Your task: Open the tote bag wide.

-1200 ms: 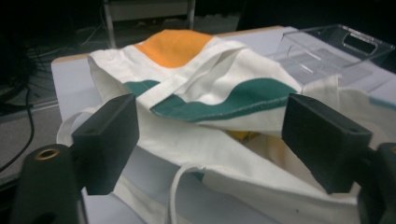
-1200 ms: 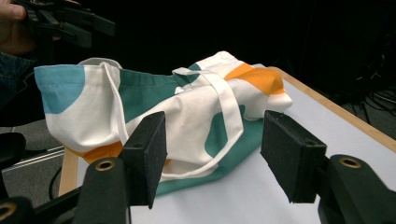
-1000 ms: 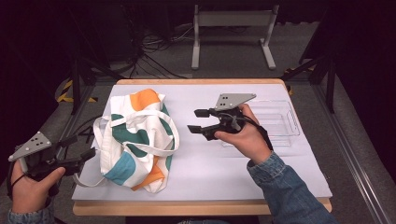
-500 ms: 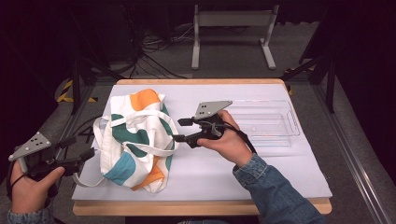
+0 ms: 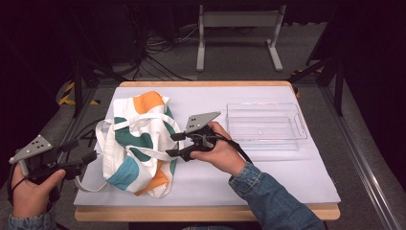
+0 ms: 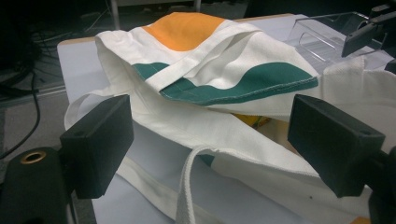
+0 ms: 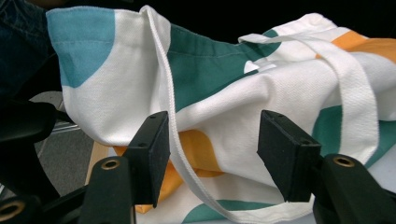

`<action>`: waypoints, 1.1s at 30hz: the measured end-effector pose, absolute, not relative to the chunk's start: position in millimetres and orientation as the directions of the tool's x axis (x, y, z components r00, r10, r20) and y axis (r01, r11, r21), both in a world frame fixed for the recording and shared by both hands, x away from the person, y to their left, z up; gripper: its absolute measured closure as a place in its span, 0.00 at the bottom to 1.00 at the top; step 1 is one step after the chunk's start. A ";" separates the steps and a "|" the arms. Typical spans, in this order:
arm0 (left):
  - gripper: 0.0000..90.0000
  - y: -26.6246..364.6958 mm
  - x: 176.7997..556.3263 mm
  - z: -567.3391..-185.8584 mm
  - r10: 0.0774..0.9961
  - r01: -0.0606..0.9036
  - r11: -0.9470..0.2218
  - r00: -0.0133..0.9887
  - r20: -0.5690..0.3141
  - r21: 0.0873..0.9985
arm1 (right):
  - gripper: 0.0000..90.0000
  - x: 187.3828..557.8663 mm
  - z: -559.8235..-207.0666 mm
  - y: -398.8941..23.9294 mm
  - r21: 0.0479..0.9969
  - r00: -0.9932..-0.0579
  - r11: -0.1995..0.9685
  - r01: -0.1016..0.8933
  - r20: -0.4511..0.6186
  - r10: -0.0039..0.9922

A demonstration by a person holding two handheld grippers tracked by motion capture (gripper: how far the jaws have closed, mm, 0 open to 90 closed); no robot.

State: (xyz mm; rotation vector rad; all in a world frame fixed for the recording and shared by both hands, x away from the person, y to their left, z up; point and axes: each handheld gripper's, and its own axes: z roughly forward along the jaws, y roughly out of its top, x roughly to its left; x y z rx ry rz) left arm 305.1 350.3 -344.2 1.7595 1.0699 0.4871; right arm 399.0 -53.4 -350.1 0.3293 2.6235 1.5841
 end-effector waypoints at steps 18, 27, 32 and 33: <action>0.18 348.9 306.1 -344.5 0.828 0.442 -0.151 0.545 -0.132 0.884 | 0.65 394.7 -362.8 -36.4 0.850 -0.987 0.509 0.137 0.071 0.146; 0.17 348.1 306.5 -344.4 0.820 0.439 -0.160 0.558 -0.129 0.884 | 0.90 394.7 -363.4 -35.9 0.826 -0.991 0.553 0.109 0.048 0.123; 0.17 347.8 305.8 -344.0 0.815 0.440 -0.169 0.566 -0.126 0.882 | 0.98 394.4 -357.7 -40.0 0.834 -0.991 0.543 0.095 0.026 0.133; 0.18 348.0 306.1 -344.5 0.814 0.441 -0.172 0.567 -0.126 0.881 | 0.98 394.2 -355.6 -41.2 0.838 -0.990 0.538 0.095 0.025 0.135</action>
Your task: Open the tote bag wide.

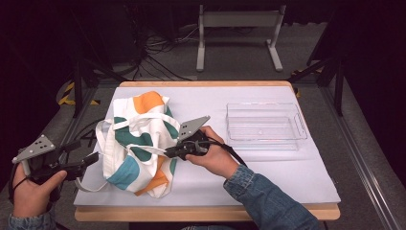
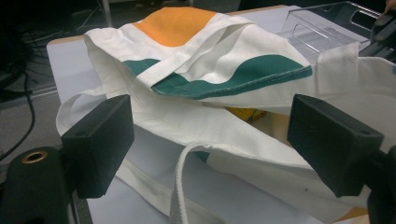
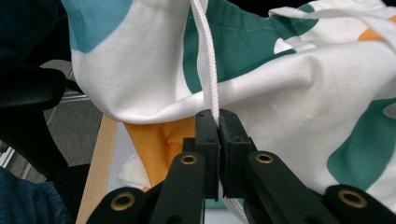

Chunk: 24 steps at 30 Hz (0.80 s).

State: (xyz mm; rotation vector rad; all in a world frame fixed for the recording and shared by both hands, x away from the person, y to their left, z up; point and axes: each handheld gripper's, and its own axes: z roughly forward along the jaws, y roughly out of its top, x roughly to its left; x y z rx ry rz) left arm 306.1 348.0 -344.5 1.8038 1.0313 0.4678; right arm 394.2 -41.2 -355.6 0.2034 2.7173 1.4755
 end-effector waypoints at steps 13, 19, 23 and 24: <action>0.35 351.4 308.5 -349.2 0.794 0.477 -0.196 0.589 -0.147 0.857 | 0.98 391.4 -324.6 -64.1 0.886 -0.983 0.460 0.062 -0.027 0.183; 0.58 351.8 308.3 -349.7 0.773 0.493 -0.221 0.615 -0.157 0.841 | 0.98 387.7 -310.9 -75.0 0.900 -0.978 0.434 0.042 -0.051 0.201; 0.85 353.3 306.9 -348.6 0.763 0.492 -0.232 0.627 -0.157 0.839 | 0.98 384.6 -303.0 -82.4 0.907 -0.975 0.420 0.029 -0.068 0.213; 0.90 354.0 306.6 -348.3 0.763 0.489 -0.234 0.628 -0.153 0.840 | 0.98 383.9 -301.4 -84.4 0.909 -0.974 0.417 0.025 -0.072 0.216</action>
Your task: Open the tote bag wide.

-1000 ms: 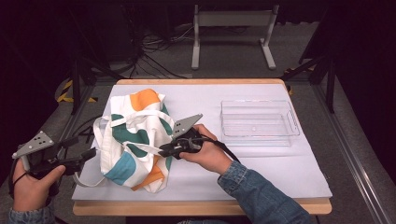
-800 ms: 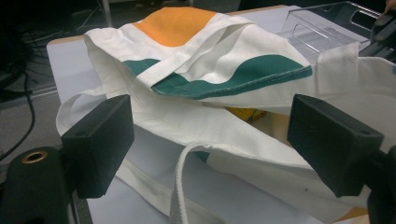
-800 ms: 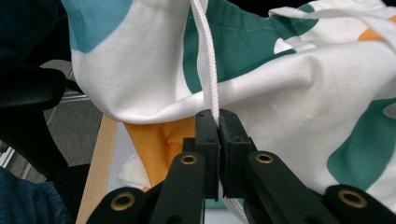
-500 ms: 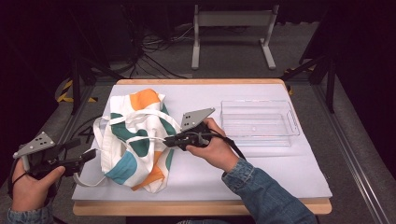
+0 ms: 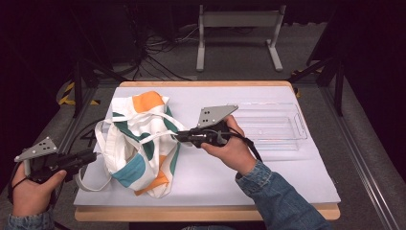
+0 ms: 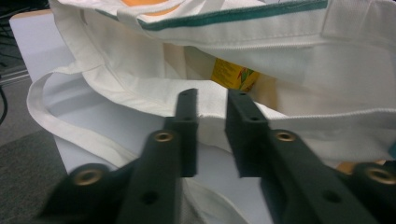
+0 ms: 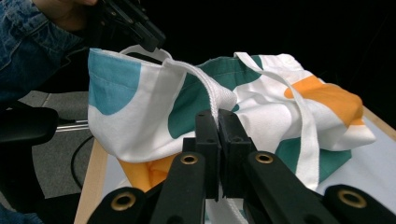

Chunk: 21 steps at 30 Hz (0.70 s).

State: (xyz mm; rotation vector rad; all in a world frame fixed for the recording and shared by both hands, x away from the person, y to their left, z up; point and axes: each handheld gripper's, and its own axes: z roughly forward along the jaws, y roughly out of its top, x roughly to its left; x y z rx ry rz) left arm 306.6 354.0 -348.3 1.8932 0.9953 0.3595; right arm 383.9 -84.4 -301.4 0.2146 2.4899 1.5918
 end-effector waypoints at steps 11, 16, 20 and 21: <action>1.00 355.4 304.8 -347.0 0.765 0.501 -0.235 0.624 -0.159 0.833 | 0.98 376.0 -289.8 -104.9 0.916 -0.964 0.402 0.011 -0.097 0.247; 1.00 358.0 304.4 -347.3 0.775 0.510 -0.226 0.610 -0.163 0.830 | 0.98 374.2 -288.8 -114.2 0.917 -0.960 0.398 0.017 -0.096 0.262; 0.98 356.3 304.2 -347.0 0.775 0.514 -0.234 0.611 -0.162 0.825 | 0.98 374.0 -289.9 -125.4 0.920 -0.955 0.390 0.033 -0.086 0.285; 0.91 355.3 304.2 -347.0 0.776 0.517 -0.235 0.610 -0.162 0.823 | 0.98 373.8 -291.0 -130.5 0.921 -0.952 0.388 0.041 -0.082 0.294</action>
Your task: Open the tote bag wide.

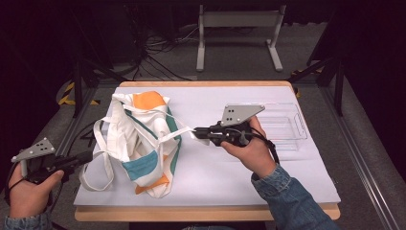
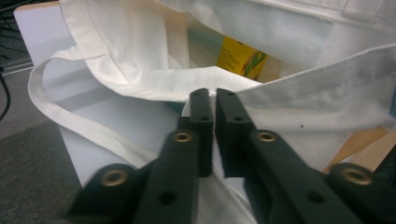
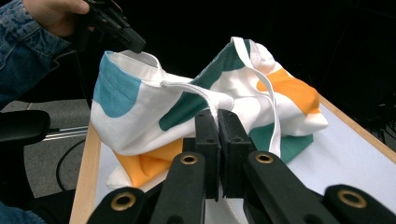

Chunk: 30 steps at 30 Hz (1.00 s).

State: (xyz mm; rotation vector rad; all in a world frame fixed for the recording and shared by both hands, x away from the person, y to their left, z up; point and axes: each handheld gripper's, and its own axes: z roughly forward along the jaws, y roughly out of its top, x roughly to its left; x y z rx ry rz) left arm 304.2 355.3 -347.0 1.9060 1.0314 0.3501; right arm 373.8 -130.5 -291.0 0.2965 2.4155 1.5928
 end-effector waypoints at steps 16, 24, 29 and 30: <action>0.51 351.2 309.8 -353.0 0.802 0.557 -0.255 0.579 -0.149 0.790 | 0.98 372.5 -300.3 -162.2 0.932 -0.939 0.350 0.093 -0.035 0.343; 0.89 352.7 316.0 -365.0 0.781 0.603 -0.293 0.599 -0.178 0.742 | 0.98 372.8 -308.7 -165.4 0.919 -0.937 0.377 0.115 -0.026 0.348; 0.97 355.7 313.4 -361.3 0.789 0.597 -0.282 0.590 -0.173 0.751 | 0.98 370.8 -312.5 -175.8 0.913 -0.930 0.384 0.136 -0.017 0.368; 0.97 355.8 312.7 -360.7 0.792 0.596 -0.277 0.586 -0.172 0.753 | 0.98 369.9 -313.4 -178.3 0.913 -0.928 0.383 0.142 -0.011 0.372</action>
